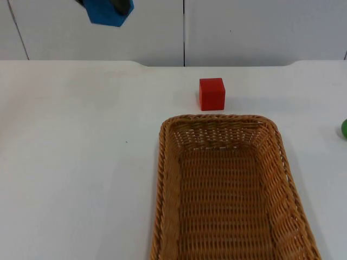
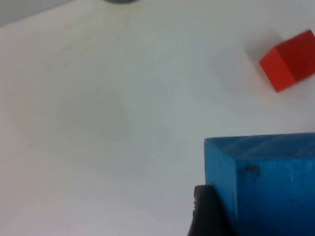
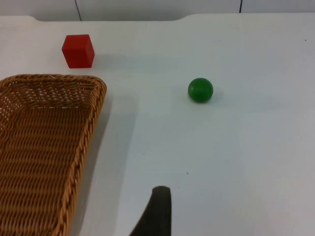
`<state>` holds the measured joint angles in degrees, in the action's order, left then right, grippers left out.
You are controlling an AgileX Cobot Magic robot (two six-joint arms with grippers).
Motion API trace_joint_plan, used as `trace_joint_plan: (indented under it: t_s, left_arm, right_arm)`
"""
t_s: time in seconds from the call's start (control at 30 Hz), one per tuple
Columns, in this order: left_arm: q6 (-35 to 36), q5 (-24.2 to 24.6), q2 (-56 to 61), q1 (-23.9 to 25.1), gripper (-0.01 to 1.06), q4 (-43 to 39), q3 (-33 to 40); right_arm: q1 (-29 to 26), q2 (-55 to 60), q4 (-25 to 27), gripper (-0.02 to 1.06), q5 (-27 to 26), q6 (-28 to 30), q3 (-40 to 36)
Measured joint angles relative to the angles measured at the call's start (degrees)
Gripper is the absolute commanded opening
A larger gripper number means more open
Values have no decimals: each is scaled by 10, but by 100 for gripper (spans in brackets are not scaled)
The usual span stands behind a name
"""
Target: Place all geometric objects except the red cube into the basket.
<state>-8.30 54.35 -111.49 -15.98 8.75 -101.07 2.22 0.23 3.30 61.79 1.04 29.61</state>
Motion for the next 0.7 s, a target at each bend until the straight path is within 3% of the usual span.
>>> trace_joint_plan:
  t_s: [0.23, 0.37, 0.57, 0.7]
  left_arm:
    - [-6, -32, 54, -28, 0, 7, 112]
    - [-8, -79, 93, -104, 0, 9, 199]
    - [-11, -120, 99, -216, 0, 6, 258]
    - [-8, -154, 99, -254, 0, -6, 294]
  right_arm:
    - [0, 0, 0, 78, 0, 0, 0]
    - [0, 0, 0, 78, 0, -2, 0]
    - [0, 0, 0, 78, 0, -2, 0]
    - [0, 0, 0, 78, 0, -2, 0]
